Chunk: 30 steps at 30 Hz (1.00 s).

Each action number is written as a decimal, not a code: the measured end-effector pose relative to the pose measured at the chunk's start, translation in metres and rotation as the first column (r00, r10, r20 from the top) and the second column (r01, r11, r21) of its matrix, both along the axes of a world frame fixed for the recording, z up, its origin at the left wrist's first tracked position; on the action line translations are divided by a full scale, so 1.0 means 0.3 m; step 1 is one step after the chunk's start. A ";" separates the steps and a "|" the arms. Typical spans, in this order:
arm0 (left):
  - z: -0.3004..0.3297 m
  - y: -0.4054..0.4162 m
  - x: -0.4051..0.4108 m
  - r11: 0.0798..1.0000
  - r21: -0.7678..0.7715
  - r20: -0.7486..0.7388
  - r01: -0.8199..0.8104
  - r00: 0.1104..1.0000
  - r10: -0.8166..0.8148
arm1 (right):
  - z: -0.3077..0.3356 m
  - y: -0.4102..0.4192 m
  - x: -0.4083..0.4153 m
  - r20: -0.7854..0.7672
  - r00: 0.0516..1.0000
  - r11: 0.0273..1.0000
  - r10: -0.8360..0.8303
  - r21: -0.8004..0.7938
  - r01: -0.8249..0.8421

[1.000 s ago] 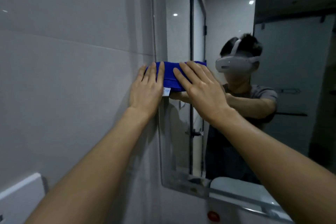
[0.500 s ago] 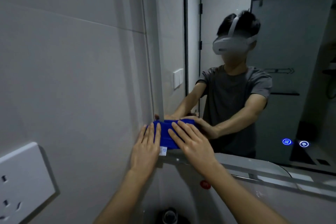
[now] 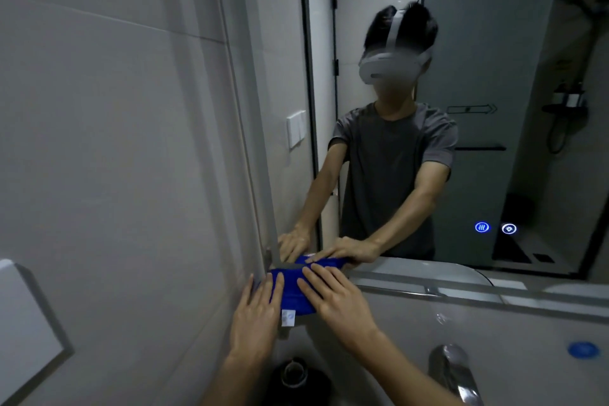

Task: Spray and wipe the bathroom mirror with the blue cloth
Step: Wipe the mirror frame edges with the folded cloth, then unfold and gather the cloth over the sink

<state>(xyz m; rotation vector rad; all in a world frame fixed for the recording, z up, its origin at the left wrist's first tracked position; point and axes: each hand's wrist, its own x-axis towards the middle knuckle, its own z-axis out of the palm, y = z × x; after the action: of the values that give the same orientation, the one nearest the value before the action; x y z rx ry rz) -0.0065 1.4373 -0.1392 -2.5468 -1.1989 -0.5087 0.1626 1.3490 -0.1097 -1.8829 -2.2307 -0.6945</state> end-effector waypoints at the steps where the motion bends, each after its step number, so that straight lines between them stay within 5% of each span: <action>1: -0.010 -0.014 0.005 0.998 -0.045 -0.009 0.032 0.999 -0.032 | -0.012 -0.019 0.005 0.004 1.000 1.000 -0.007 -0.006 0.007; 5: 0.012 -0.134 0.020 0.976 -0.125 0.034 0.180 0.984 -0.177 | -0.049 -0.164 0.059 -0.070 0.994 0.995 -0.082 -0.060 0.078; 10: 0.034 -0.337 0.069 0.887 -0.276 0.344 0.371 0.900 -0.269 | -0.041 -0.459 0.153 -0.350 0.930 0.991 -0.112 -0.104 0.080; 15: 0.123 -0.560 0.125 0.735 -0.491 0.608 0.469 0.788 -0.097 | 0.011 -0.723 0.184 -0.802 0.587 0.992 -0.114 -0.060 0.110; 19: 0.144 -0.694 0.154 0.594 -0.592 0.699 0.544 0.714 0.043 | 0.042 -0.906 0.194 -0.950 0.298 0.984 -0.090 -0.040 0.173; 23: 0.124 -0.795 0.184 0.361 -0.669 0.739 0.650 0.634 0.228 | 0.060 -1.039 0.205 -0.998 -0.007 0.981 -0.068 -0.068 0.180; 30: 0.081 -0.939 0.192 0.102 -0.654 0.722 0.749 0.579 0.379 | 0.036 -1.202 0.205 -0.971 -0.238 0.974 -0.029 -0.081 0.210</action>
<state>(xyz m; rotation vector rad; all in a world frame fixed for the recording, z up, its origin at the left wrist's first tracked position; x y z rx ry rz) 0.0512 1.1555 -0.1148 -3.9898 -1.8985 -1.5558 0.2242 0.9884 -0.0990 -1.4460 -0.7455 0.6787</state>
